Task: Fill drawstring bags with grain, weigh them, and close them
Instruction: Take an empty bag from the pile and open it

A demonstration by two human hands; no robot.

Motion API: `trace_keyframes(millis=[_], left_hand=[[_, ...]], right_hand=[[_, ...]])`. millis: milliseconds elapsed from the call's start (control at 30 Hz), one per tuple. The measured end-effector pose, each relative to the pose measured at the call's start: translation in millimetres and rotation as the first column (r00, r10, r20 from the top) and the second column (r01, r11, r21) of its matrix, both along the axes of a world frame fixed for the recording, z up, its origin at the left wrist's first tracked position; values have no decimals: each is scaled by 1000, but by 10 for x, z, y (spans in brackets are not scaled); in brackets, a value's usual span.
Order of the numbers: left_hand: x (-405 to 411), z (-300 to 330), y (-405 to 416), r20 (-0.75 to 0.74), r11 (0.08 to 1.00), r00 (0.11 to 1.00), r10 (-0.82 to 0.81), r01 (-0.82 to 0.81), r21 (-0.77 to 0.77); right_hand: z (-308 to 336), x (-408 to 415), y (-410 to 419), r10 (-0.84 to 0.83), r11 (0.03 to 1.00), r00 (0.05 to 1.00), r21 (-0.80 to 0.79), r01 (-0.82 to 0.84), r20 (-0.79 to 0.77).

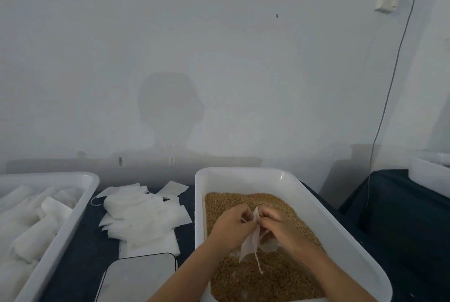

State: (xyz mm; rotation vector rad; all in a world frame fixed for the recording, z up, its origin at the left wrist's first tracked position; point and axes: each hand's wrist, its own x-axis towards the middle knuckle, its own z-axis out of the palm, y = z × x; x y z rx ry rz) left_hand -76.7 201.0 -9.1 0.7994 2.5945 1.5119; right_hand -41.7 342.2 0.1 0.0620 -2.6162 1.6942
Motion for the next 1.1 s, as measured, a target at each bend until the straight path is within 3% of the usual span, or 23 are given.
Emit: trace_keyframes(millis=[100,233,333,500,567,633,700,833,967,1100], left_hand=[[-7,-40,-7,-93,989,990,108,-116,-89],[19,-14,-9,-246,987,966,78,-111,-120],[17,-23,-13,-383,951,923,37,-150,-270],[59,-54,16,-401,891,916,4,-185,-415],[47,-53,6,-415,880,909,25,-217,-423],[27,-44,-13,-446,904,887,121,-284,-319],[14,-25,-32,-489,901,837,244,-383,-205],[30,-9,-50,-507,843,786,355,-504,-191],[16,-28,-51,-495,840,810,314,-480,-253],[17,-16,-67,-473,864,849,236,-406,-298]], right_hand=[[-58,-44,39,-123,980,992,153,126,-30],[-93,-63,75,-200,935,977,281,214,-78],[-67,-58,61,-199,953,978,222,206,-56],[38,-29,31,-197,980,979,3,198,-53],[40,-7,21,-218,976,973,-6,218,-74],[-1,4,48,-287,936,947,166,309,-144],[-29,16,106,-337,814,922,432,387,-190],[-84,12,191,-362,616,931,761,202,46],[-101,27,208,-328,530,926,848,16,187],[-84,52,194,-303,550,937,835,21,176]])
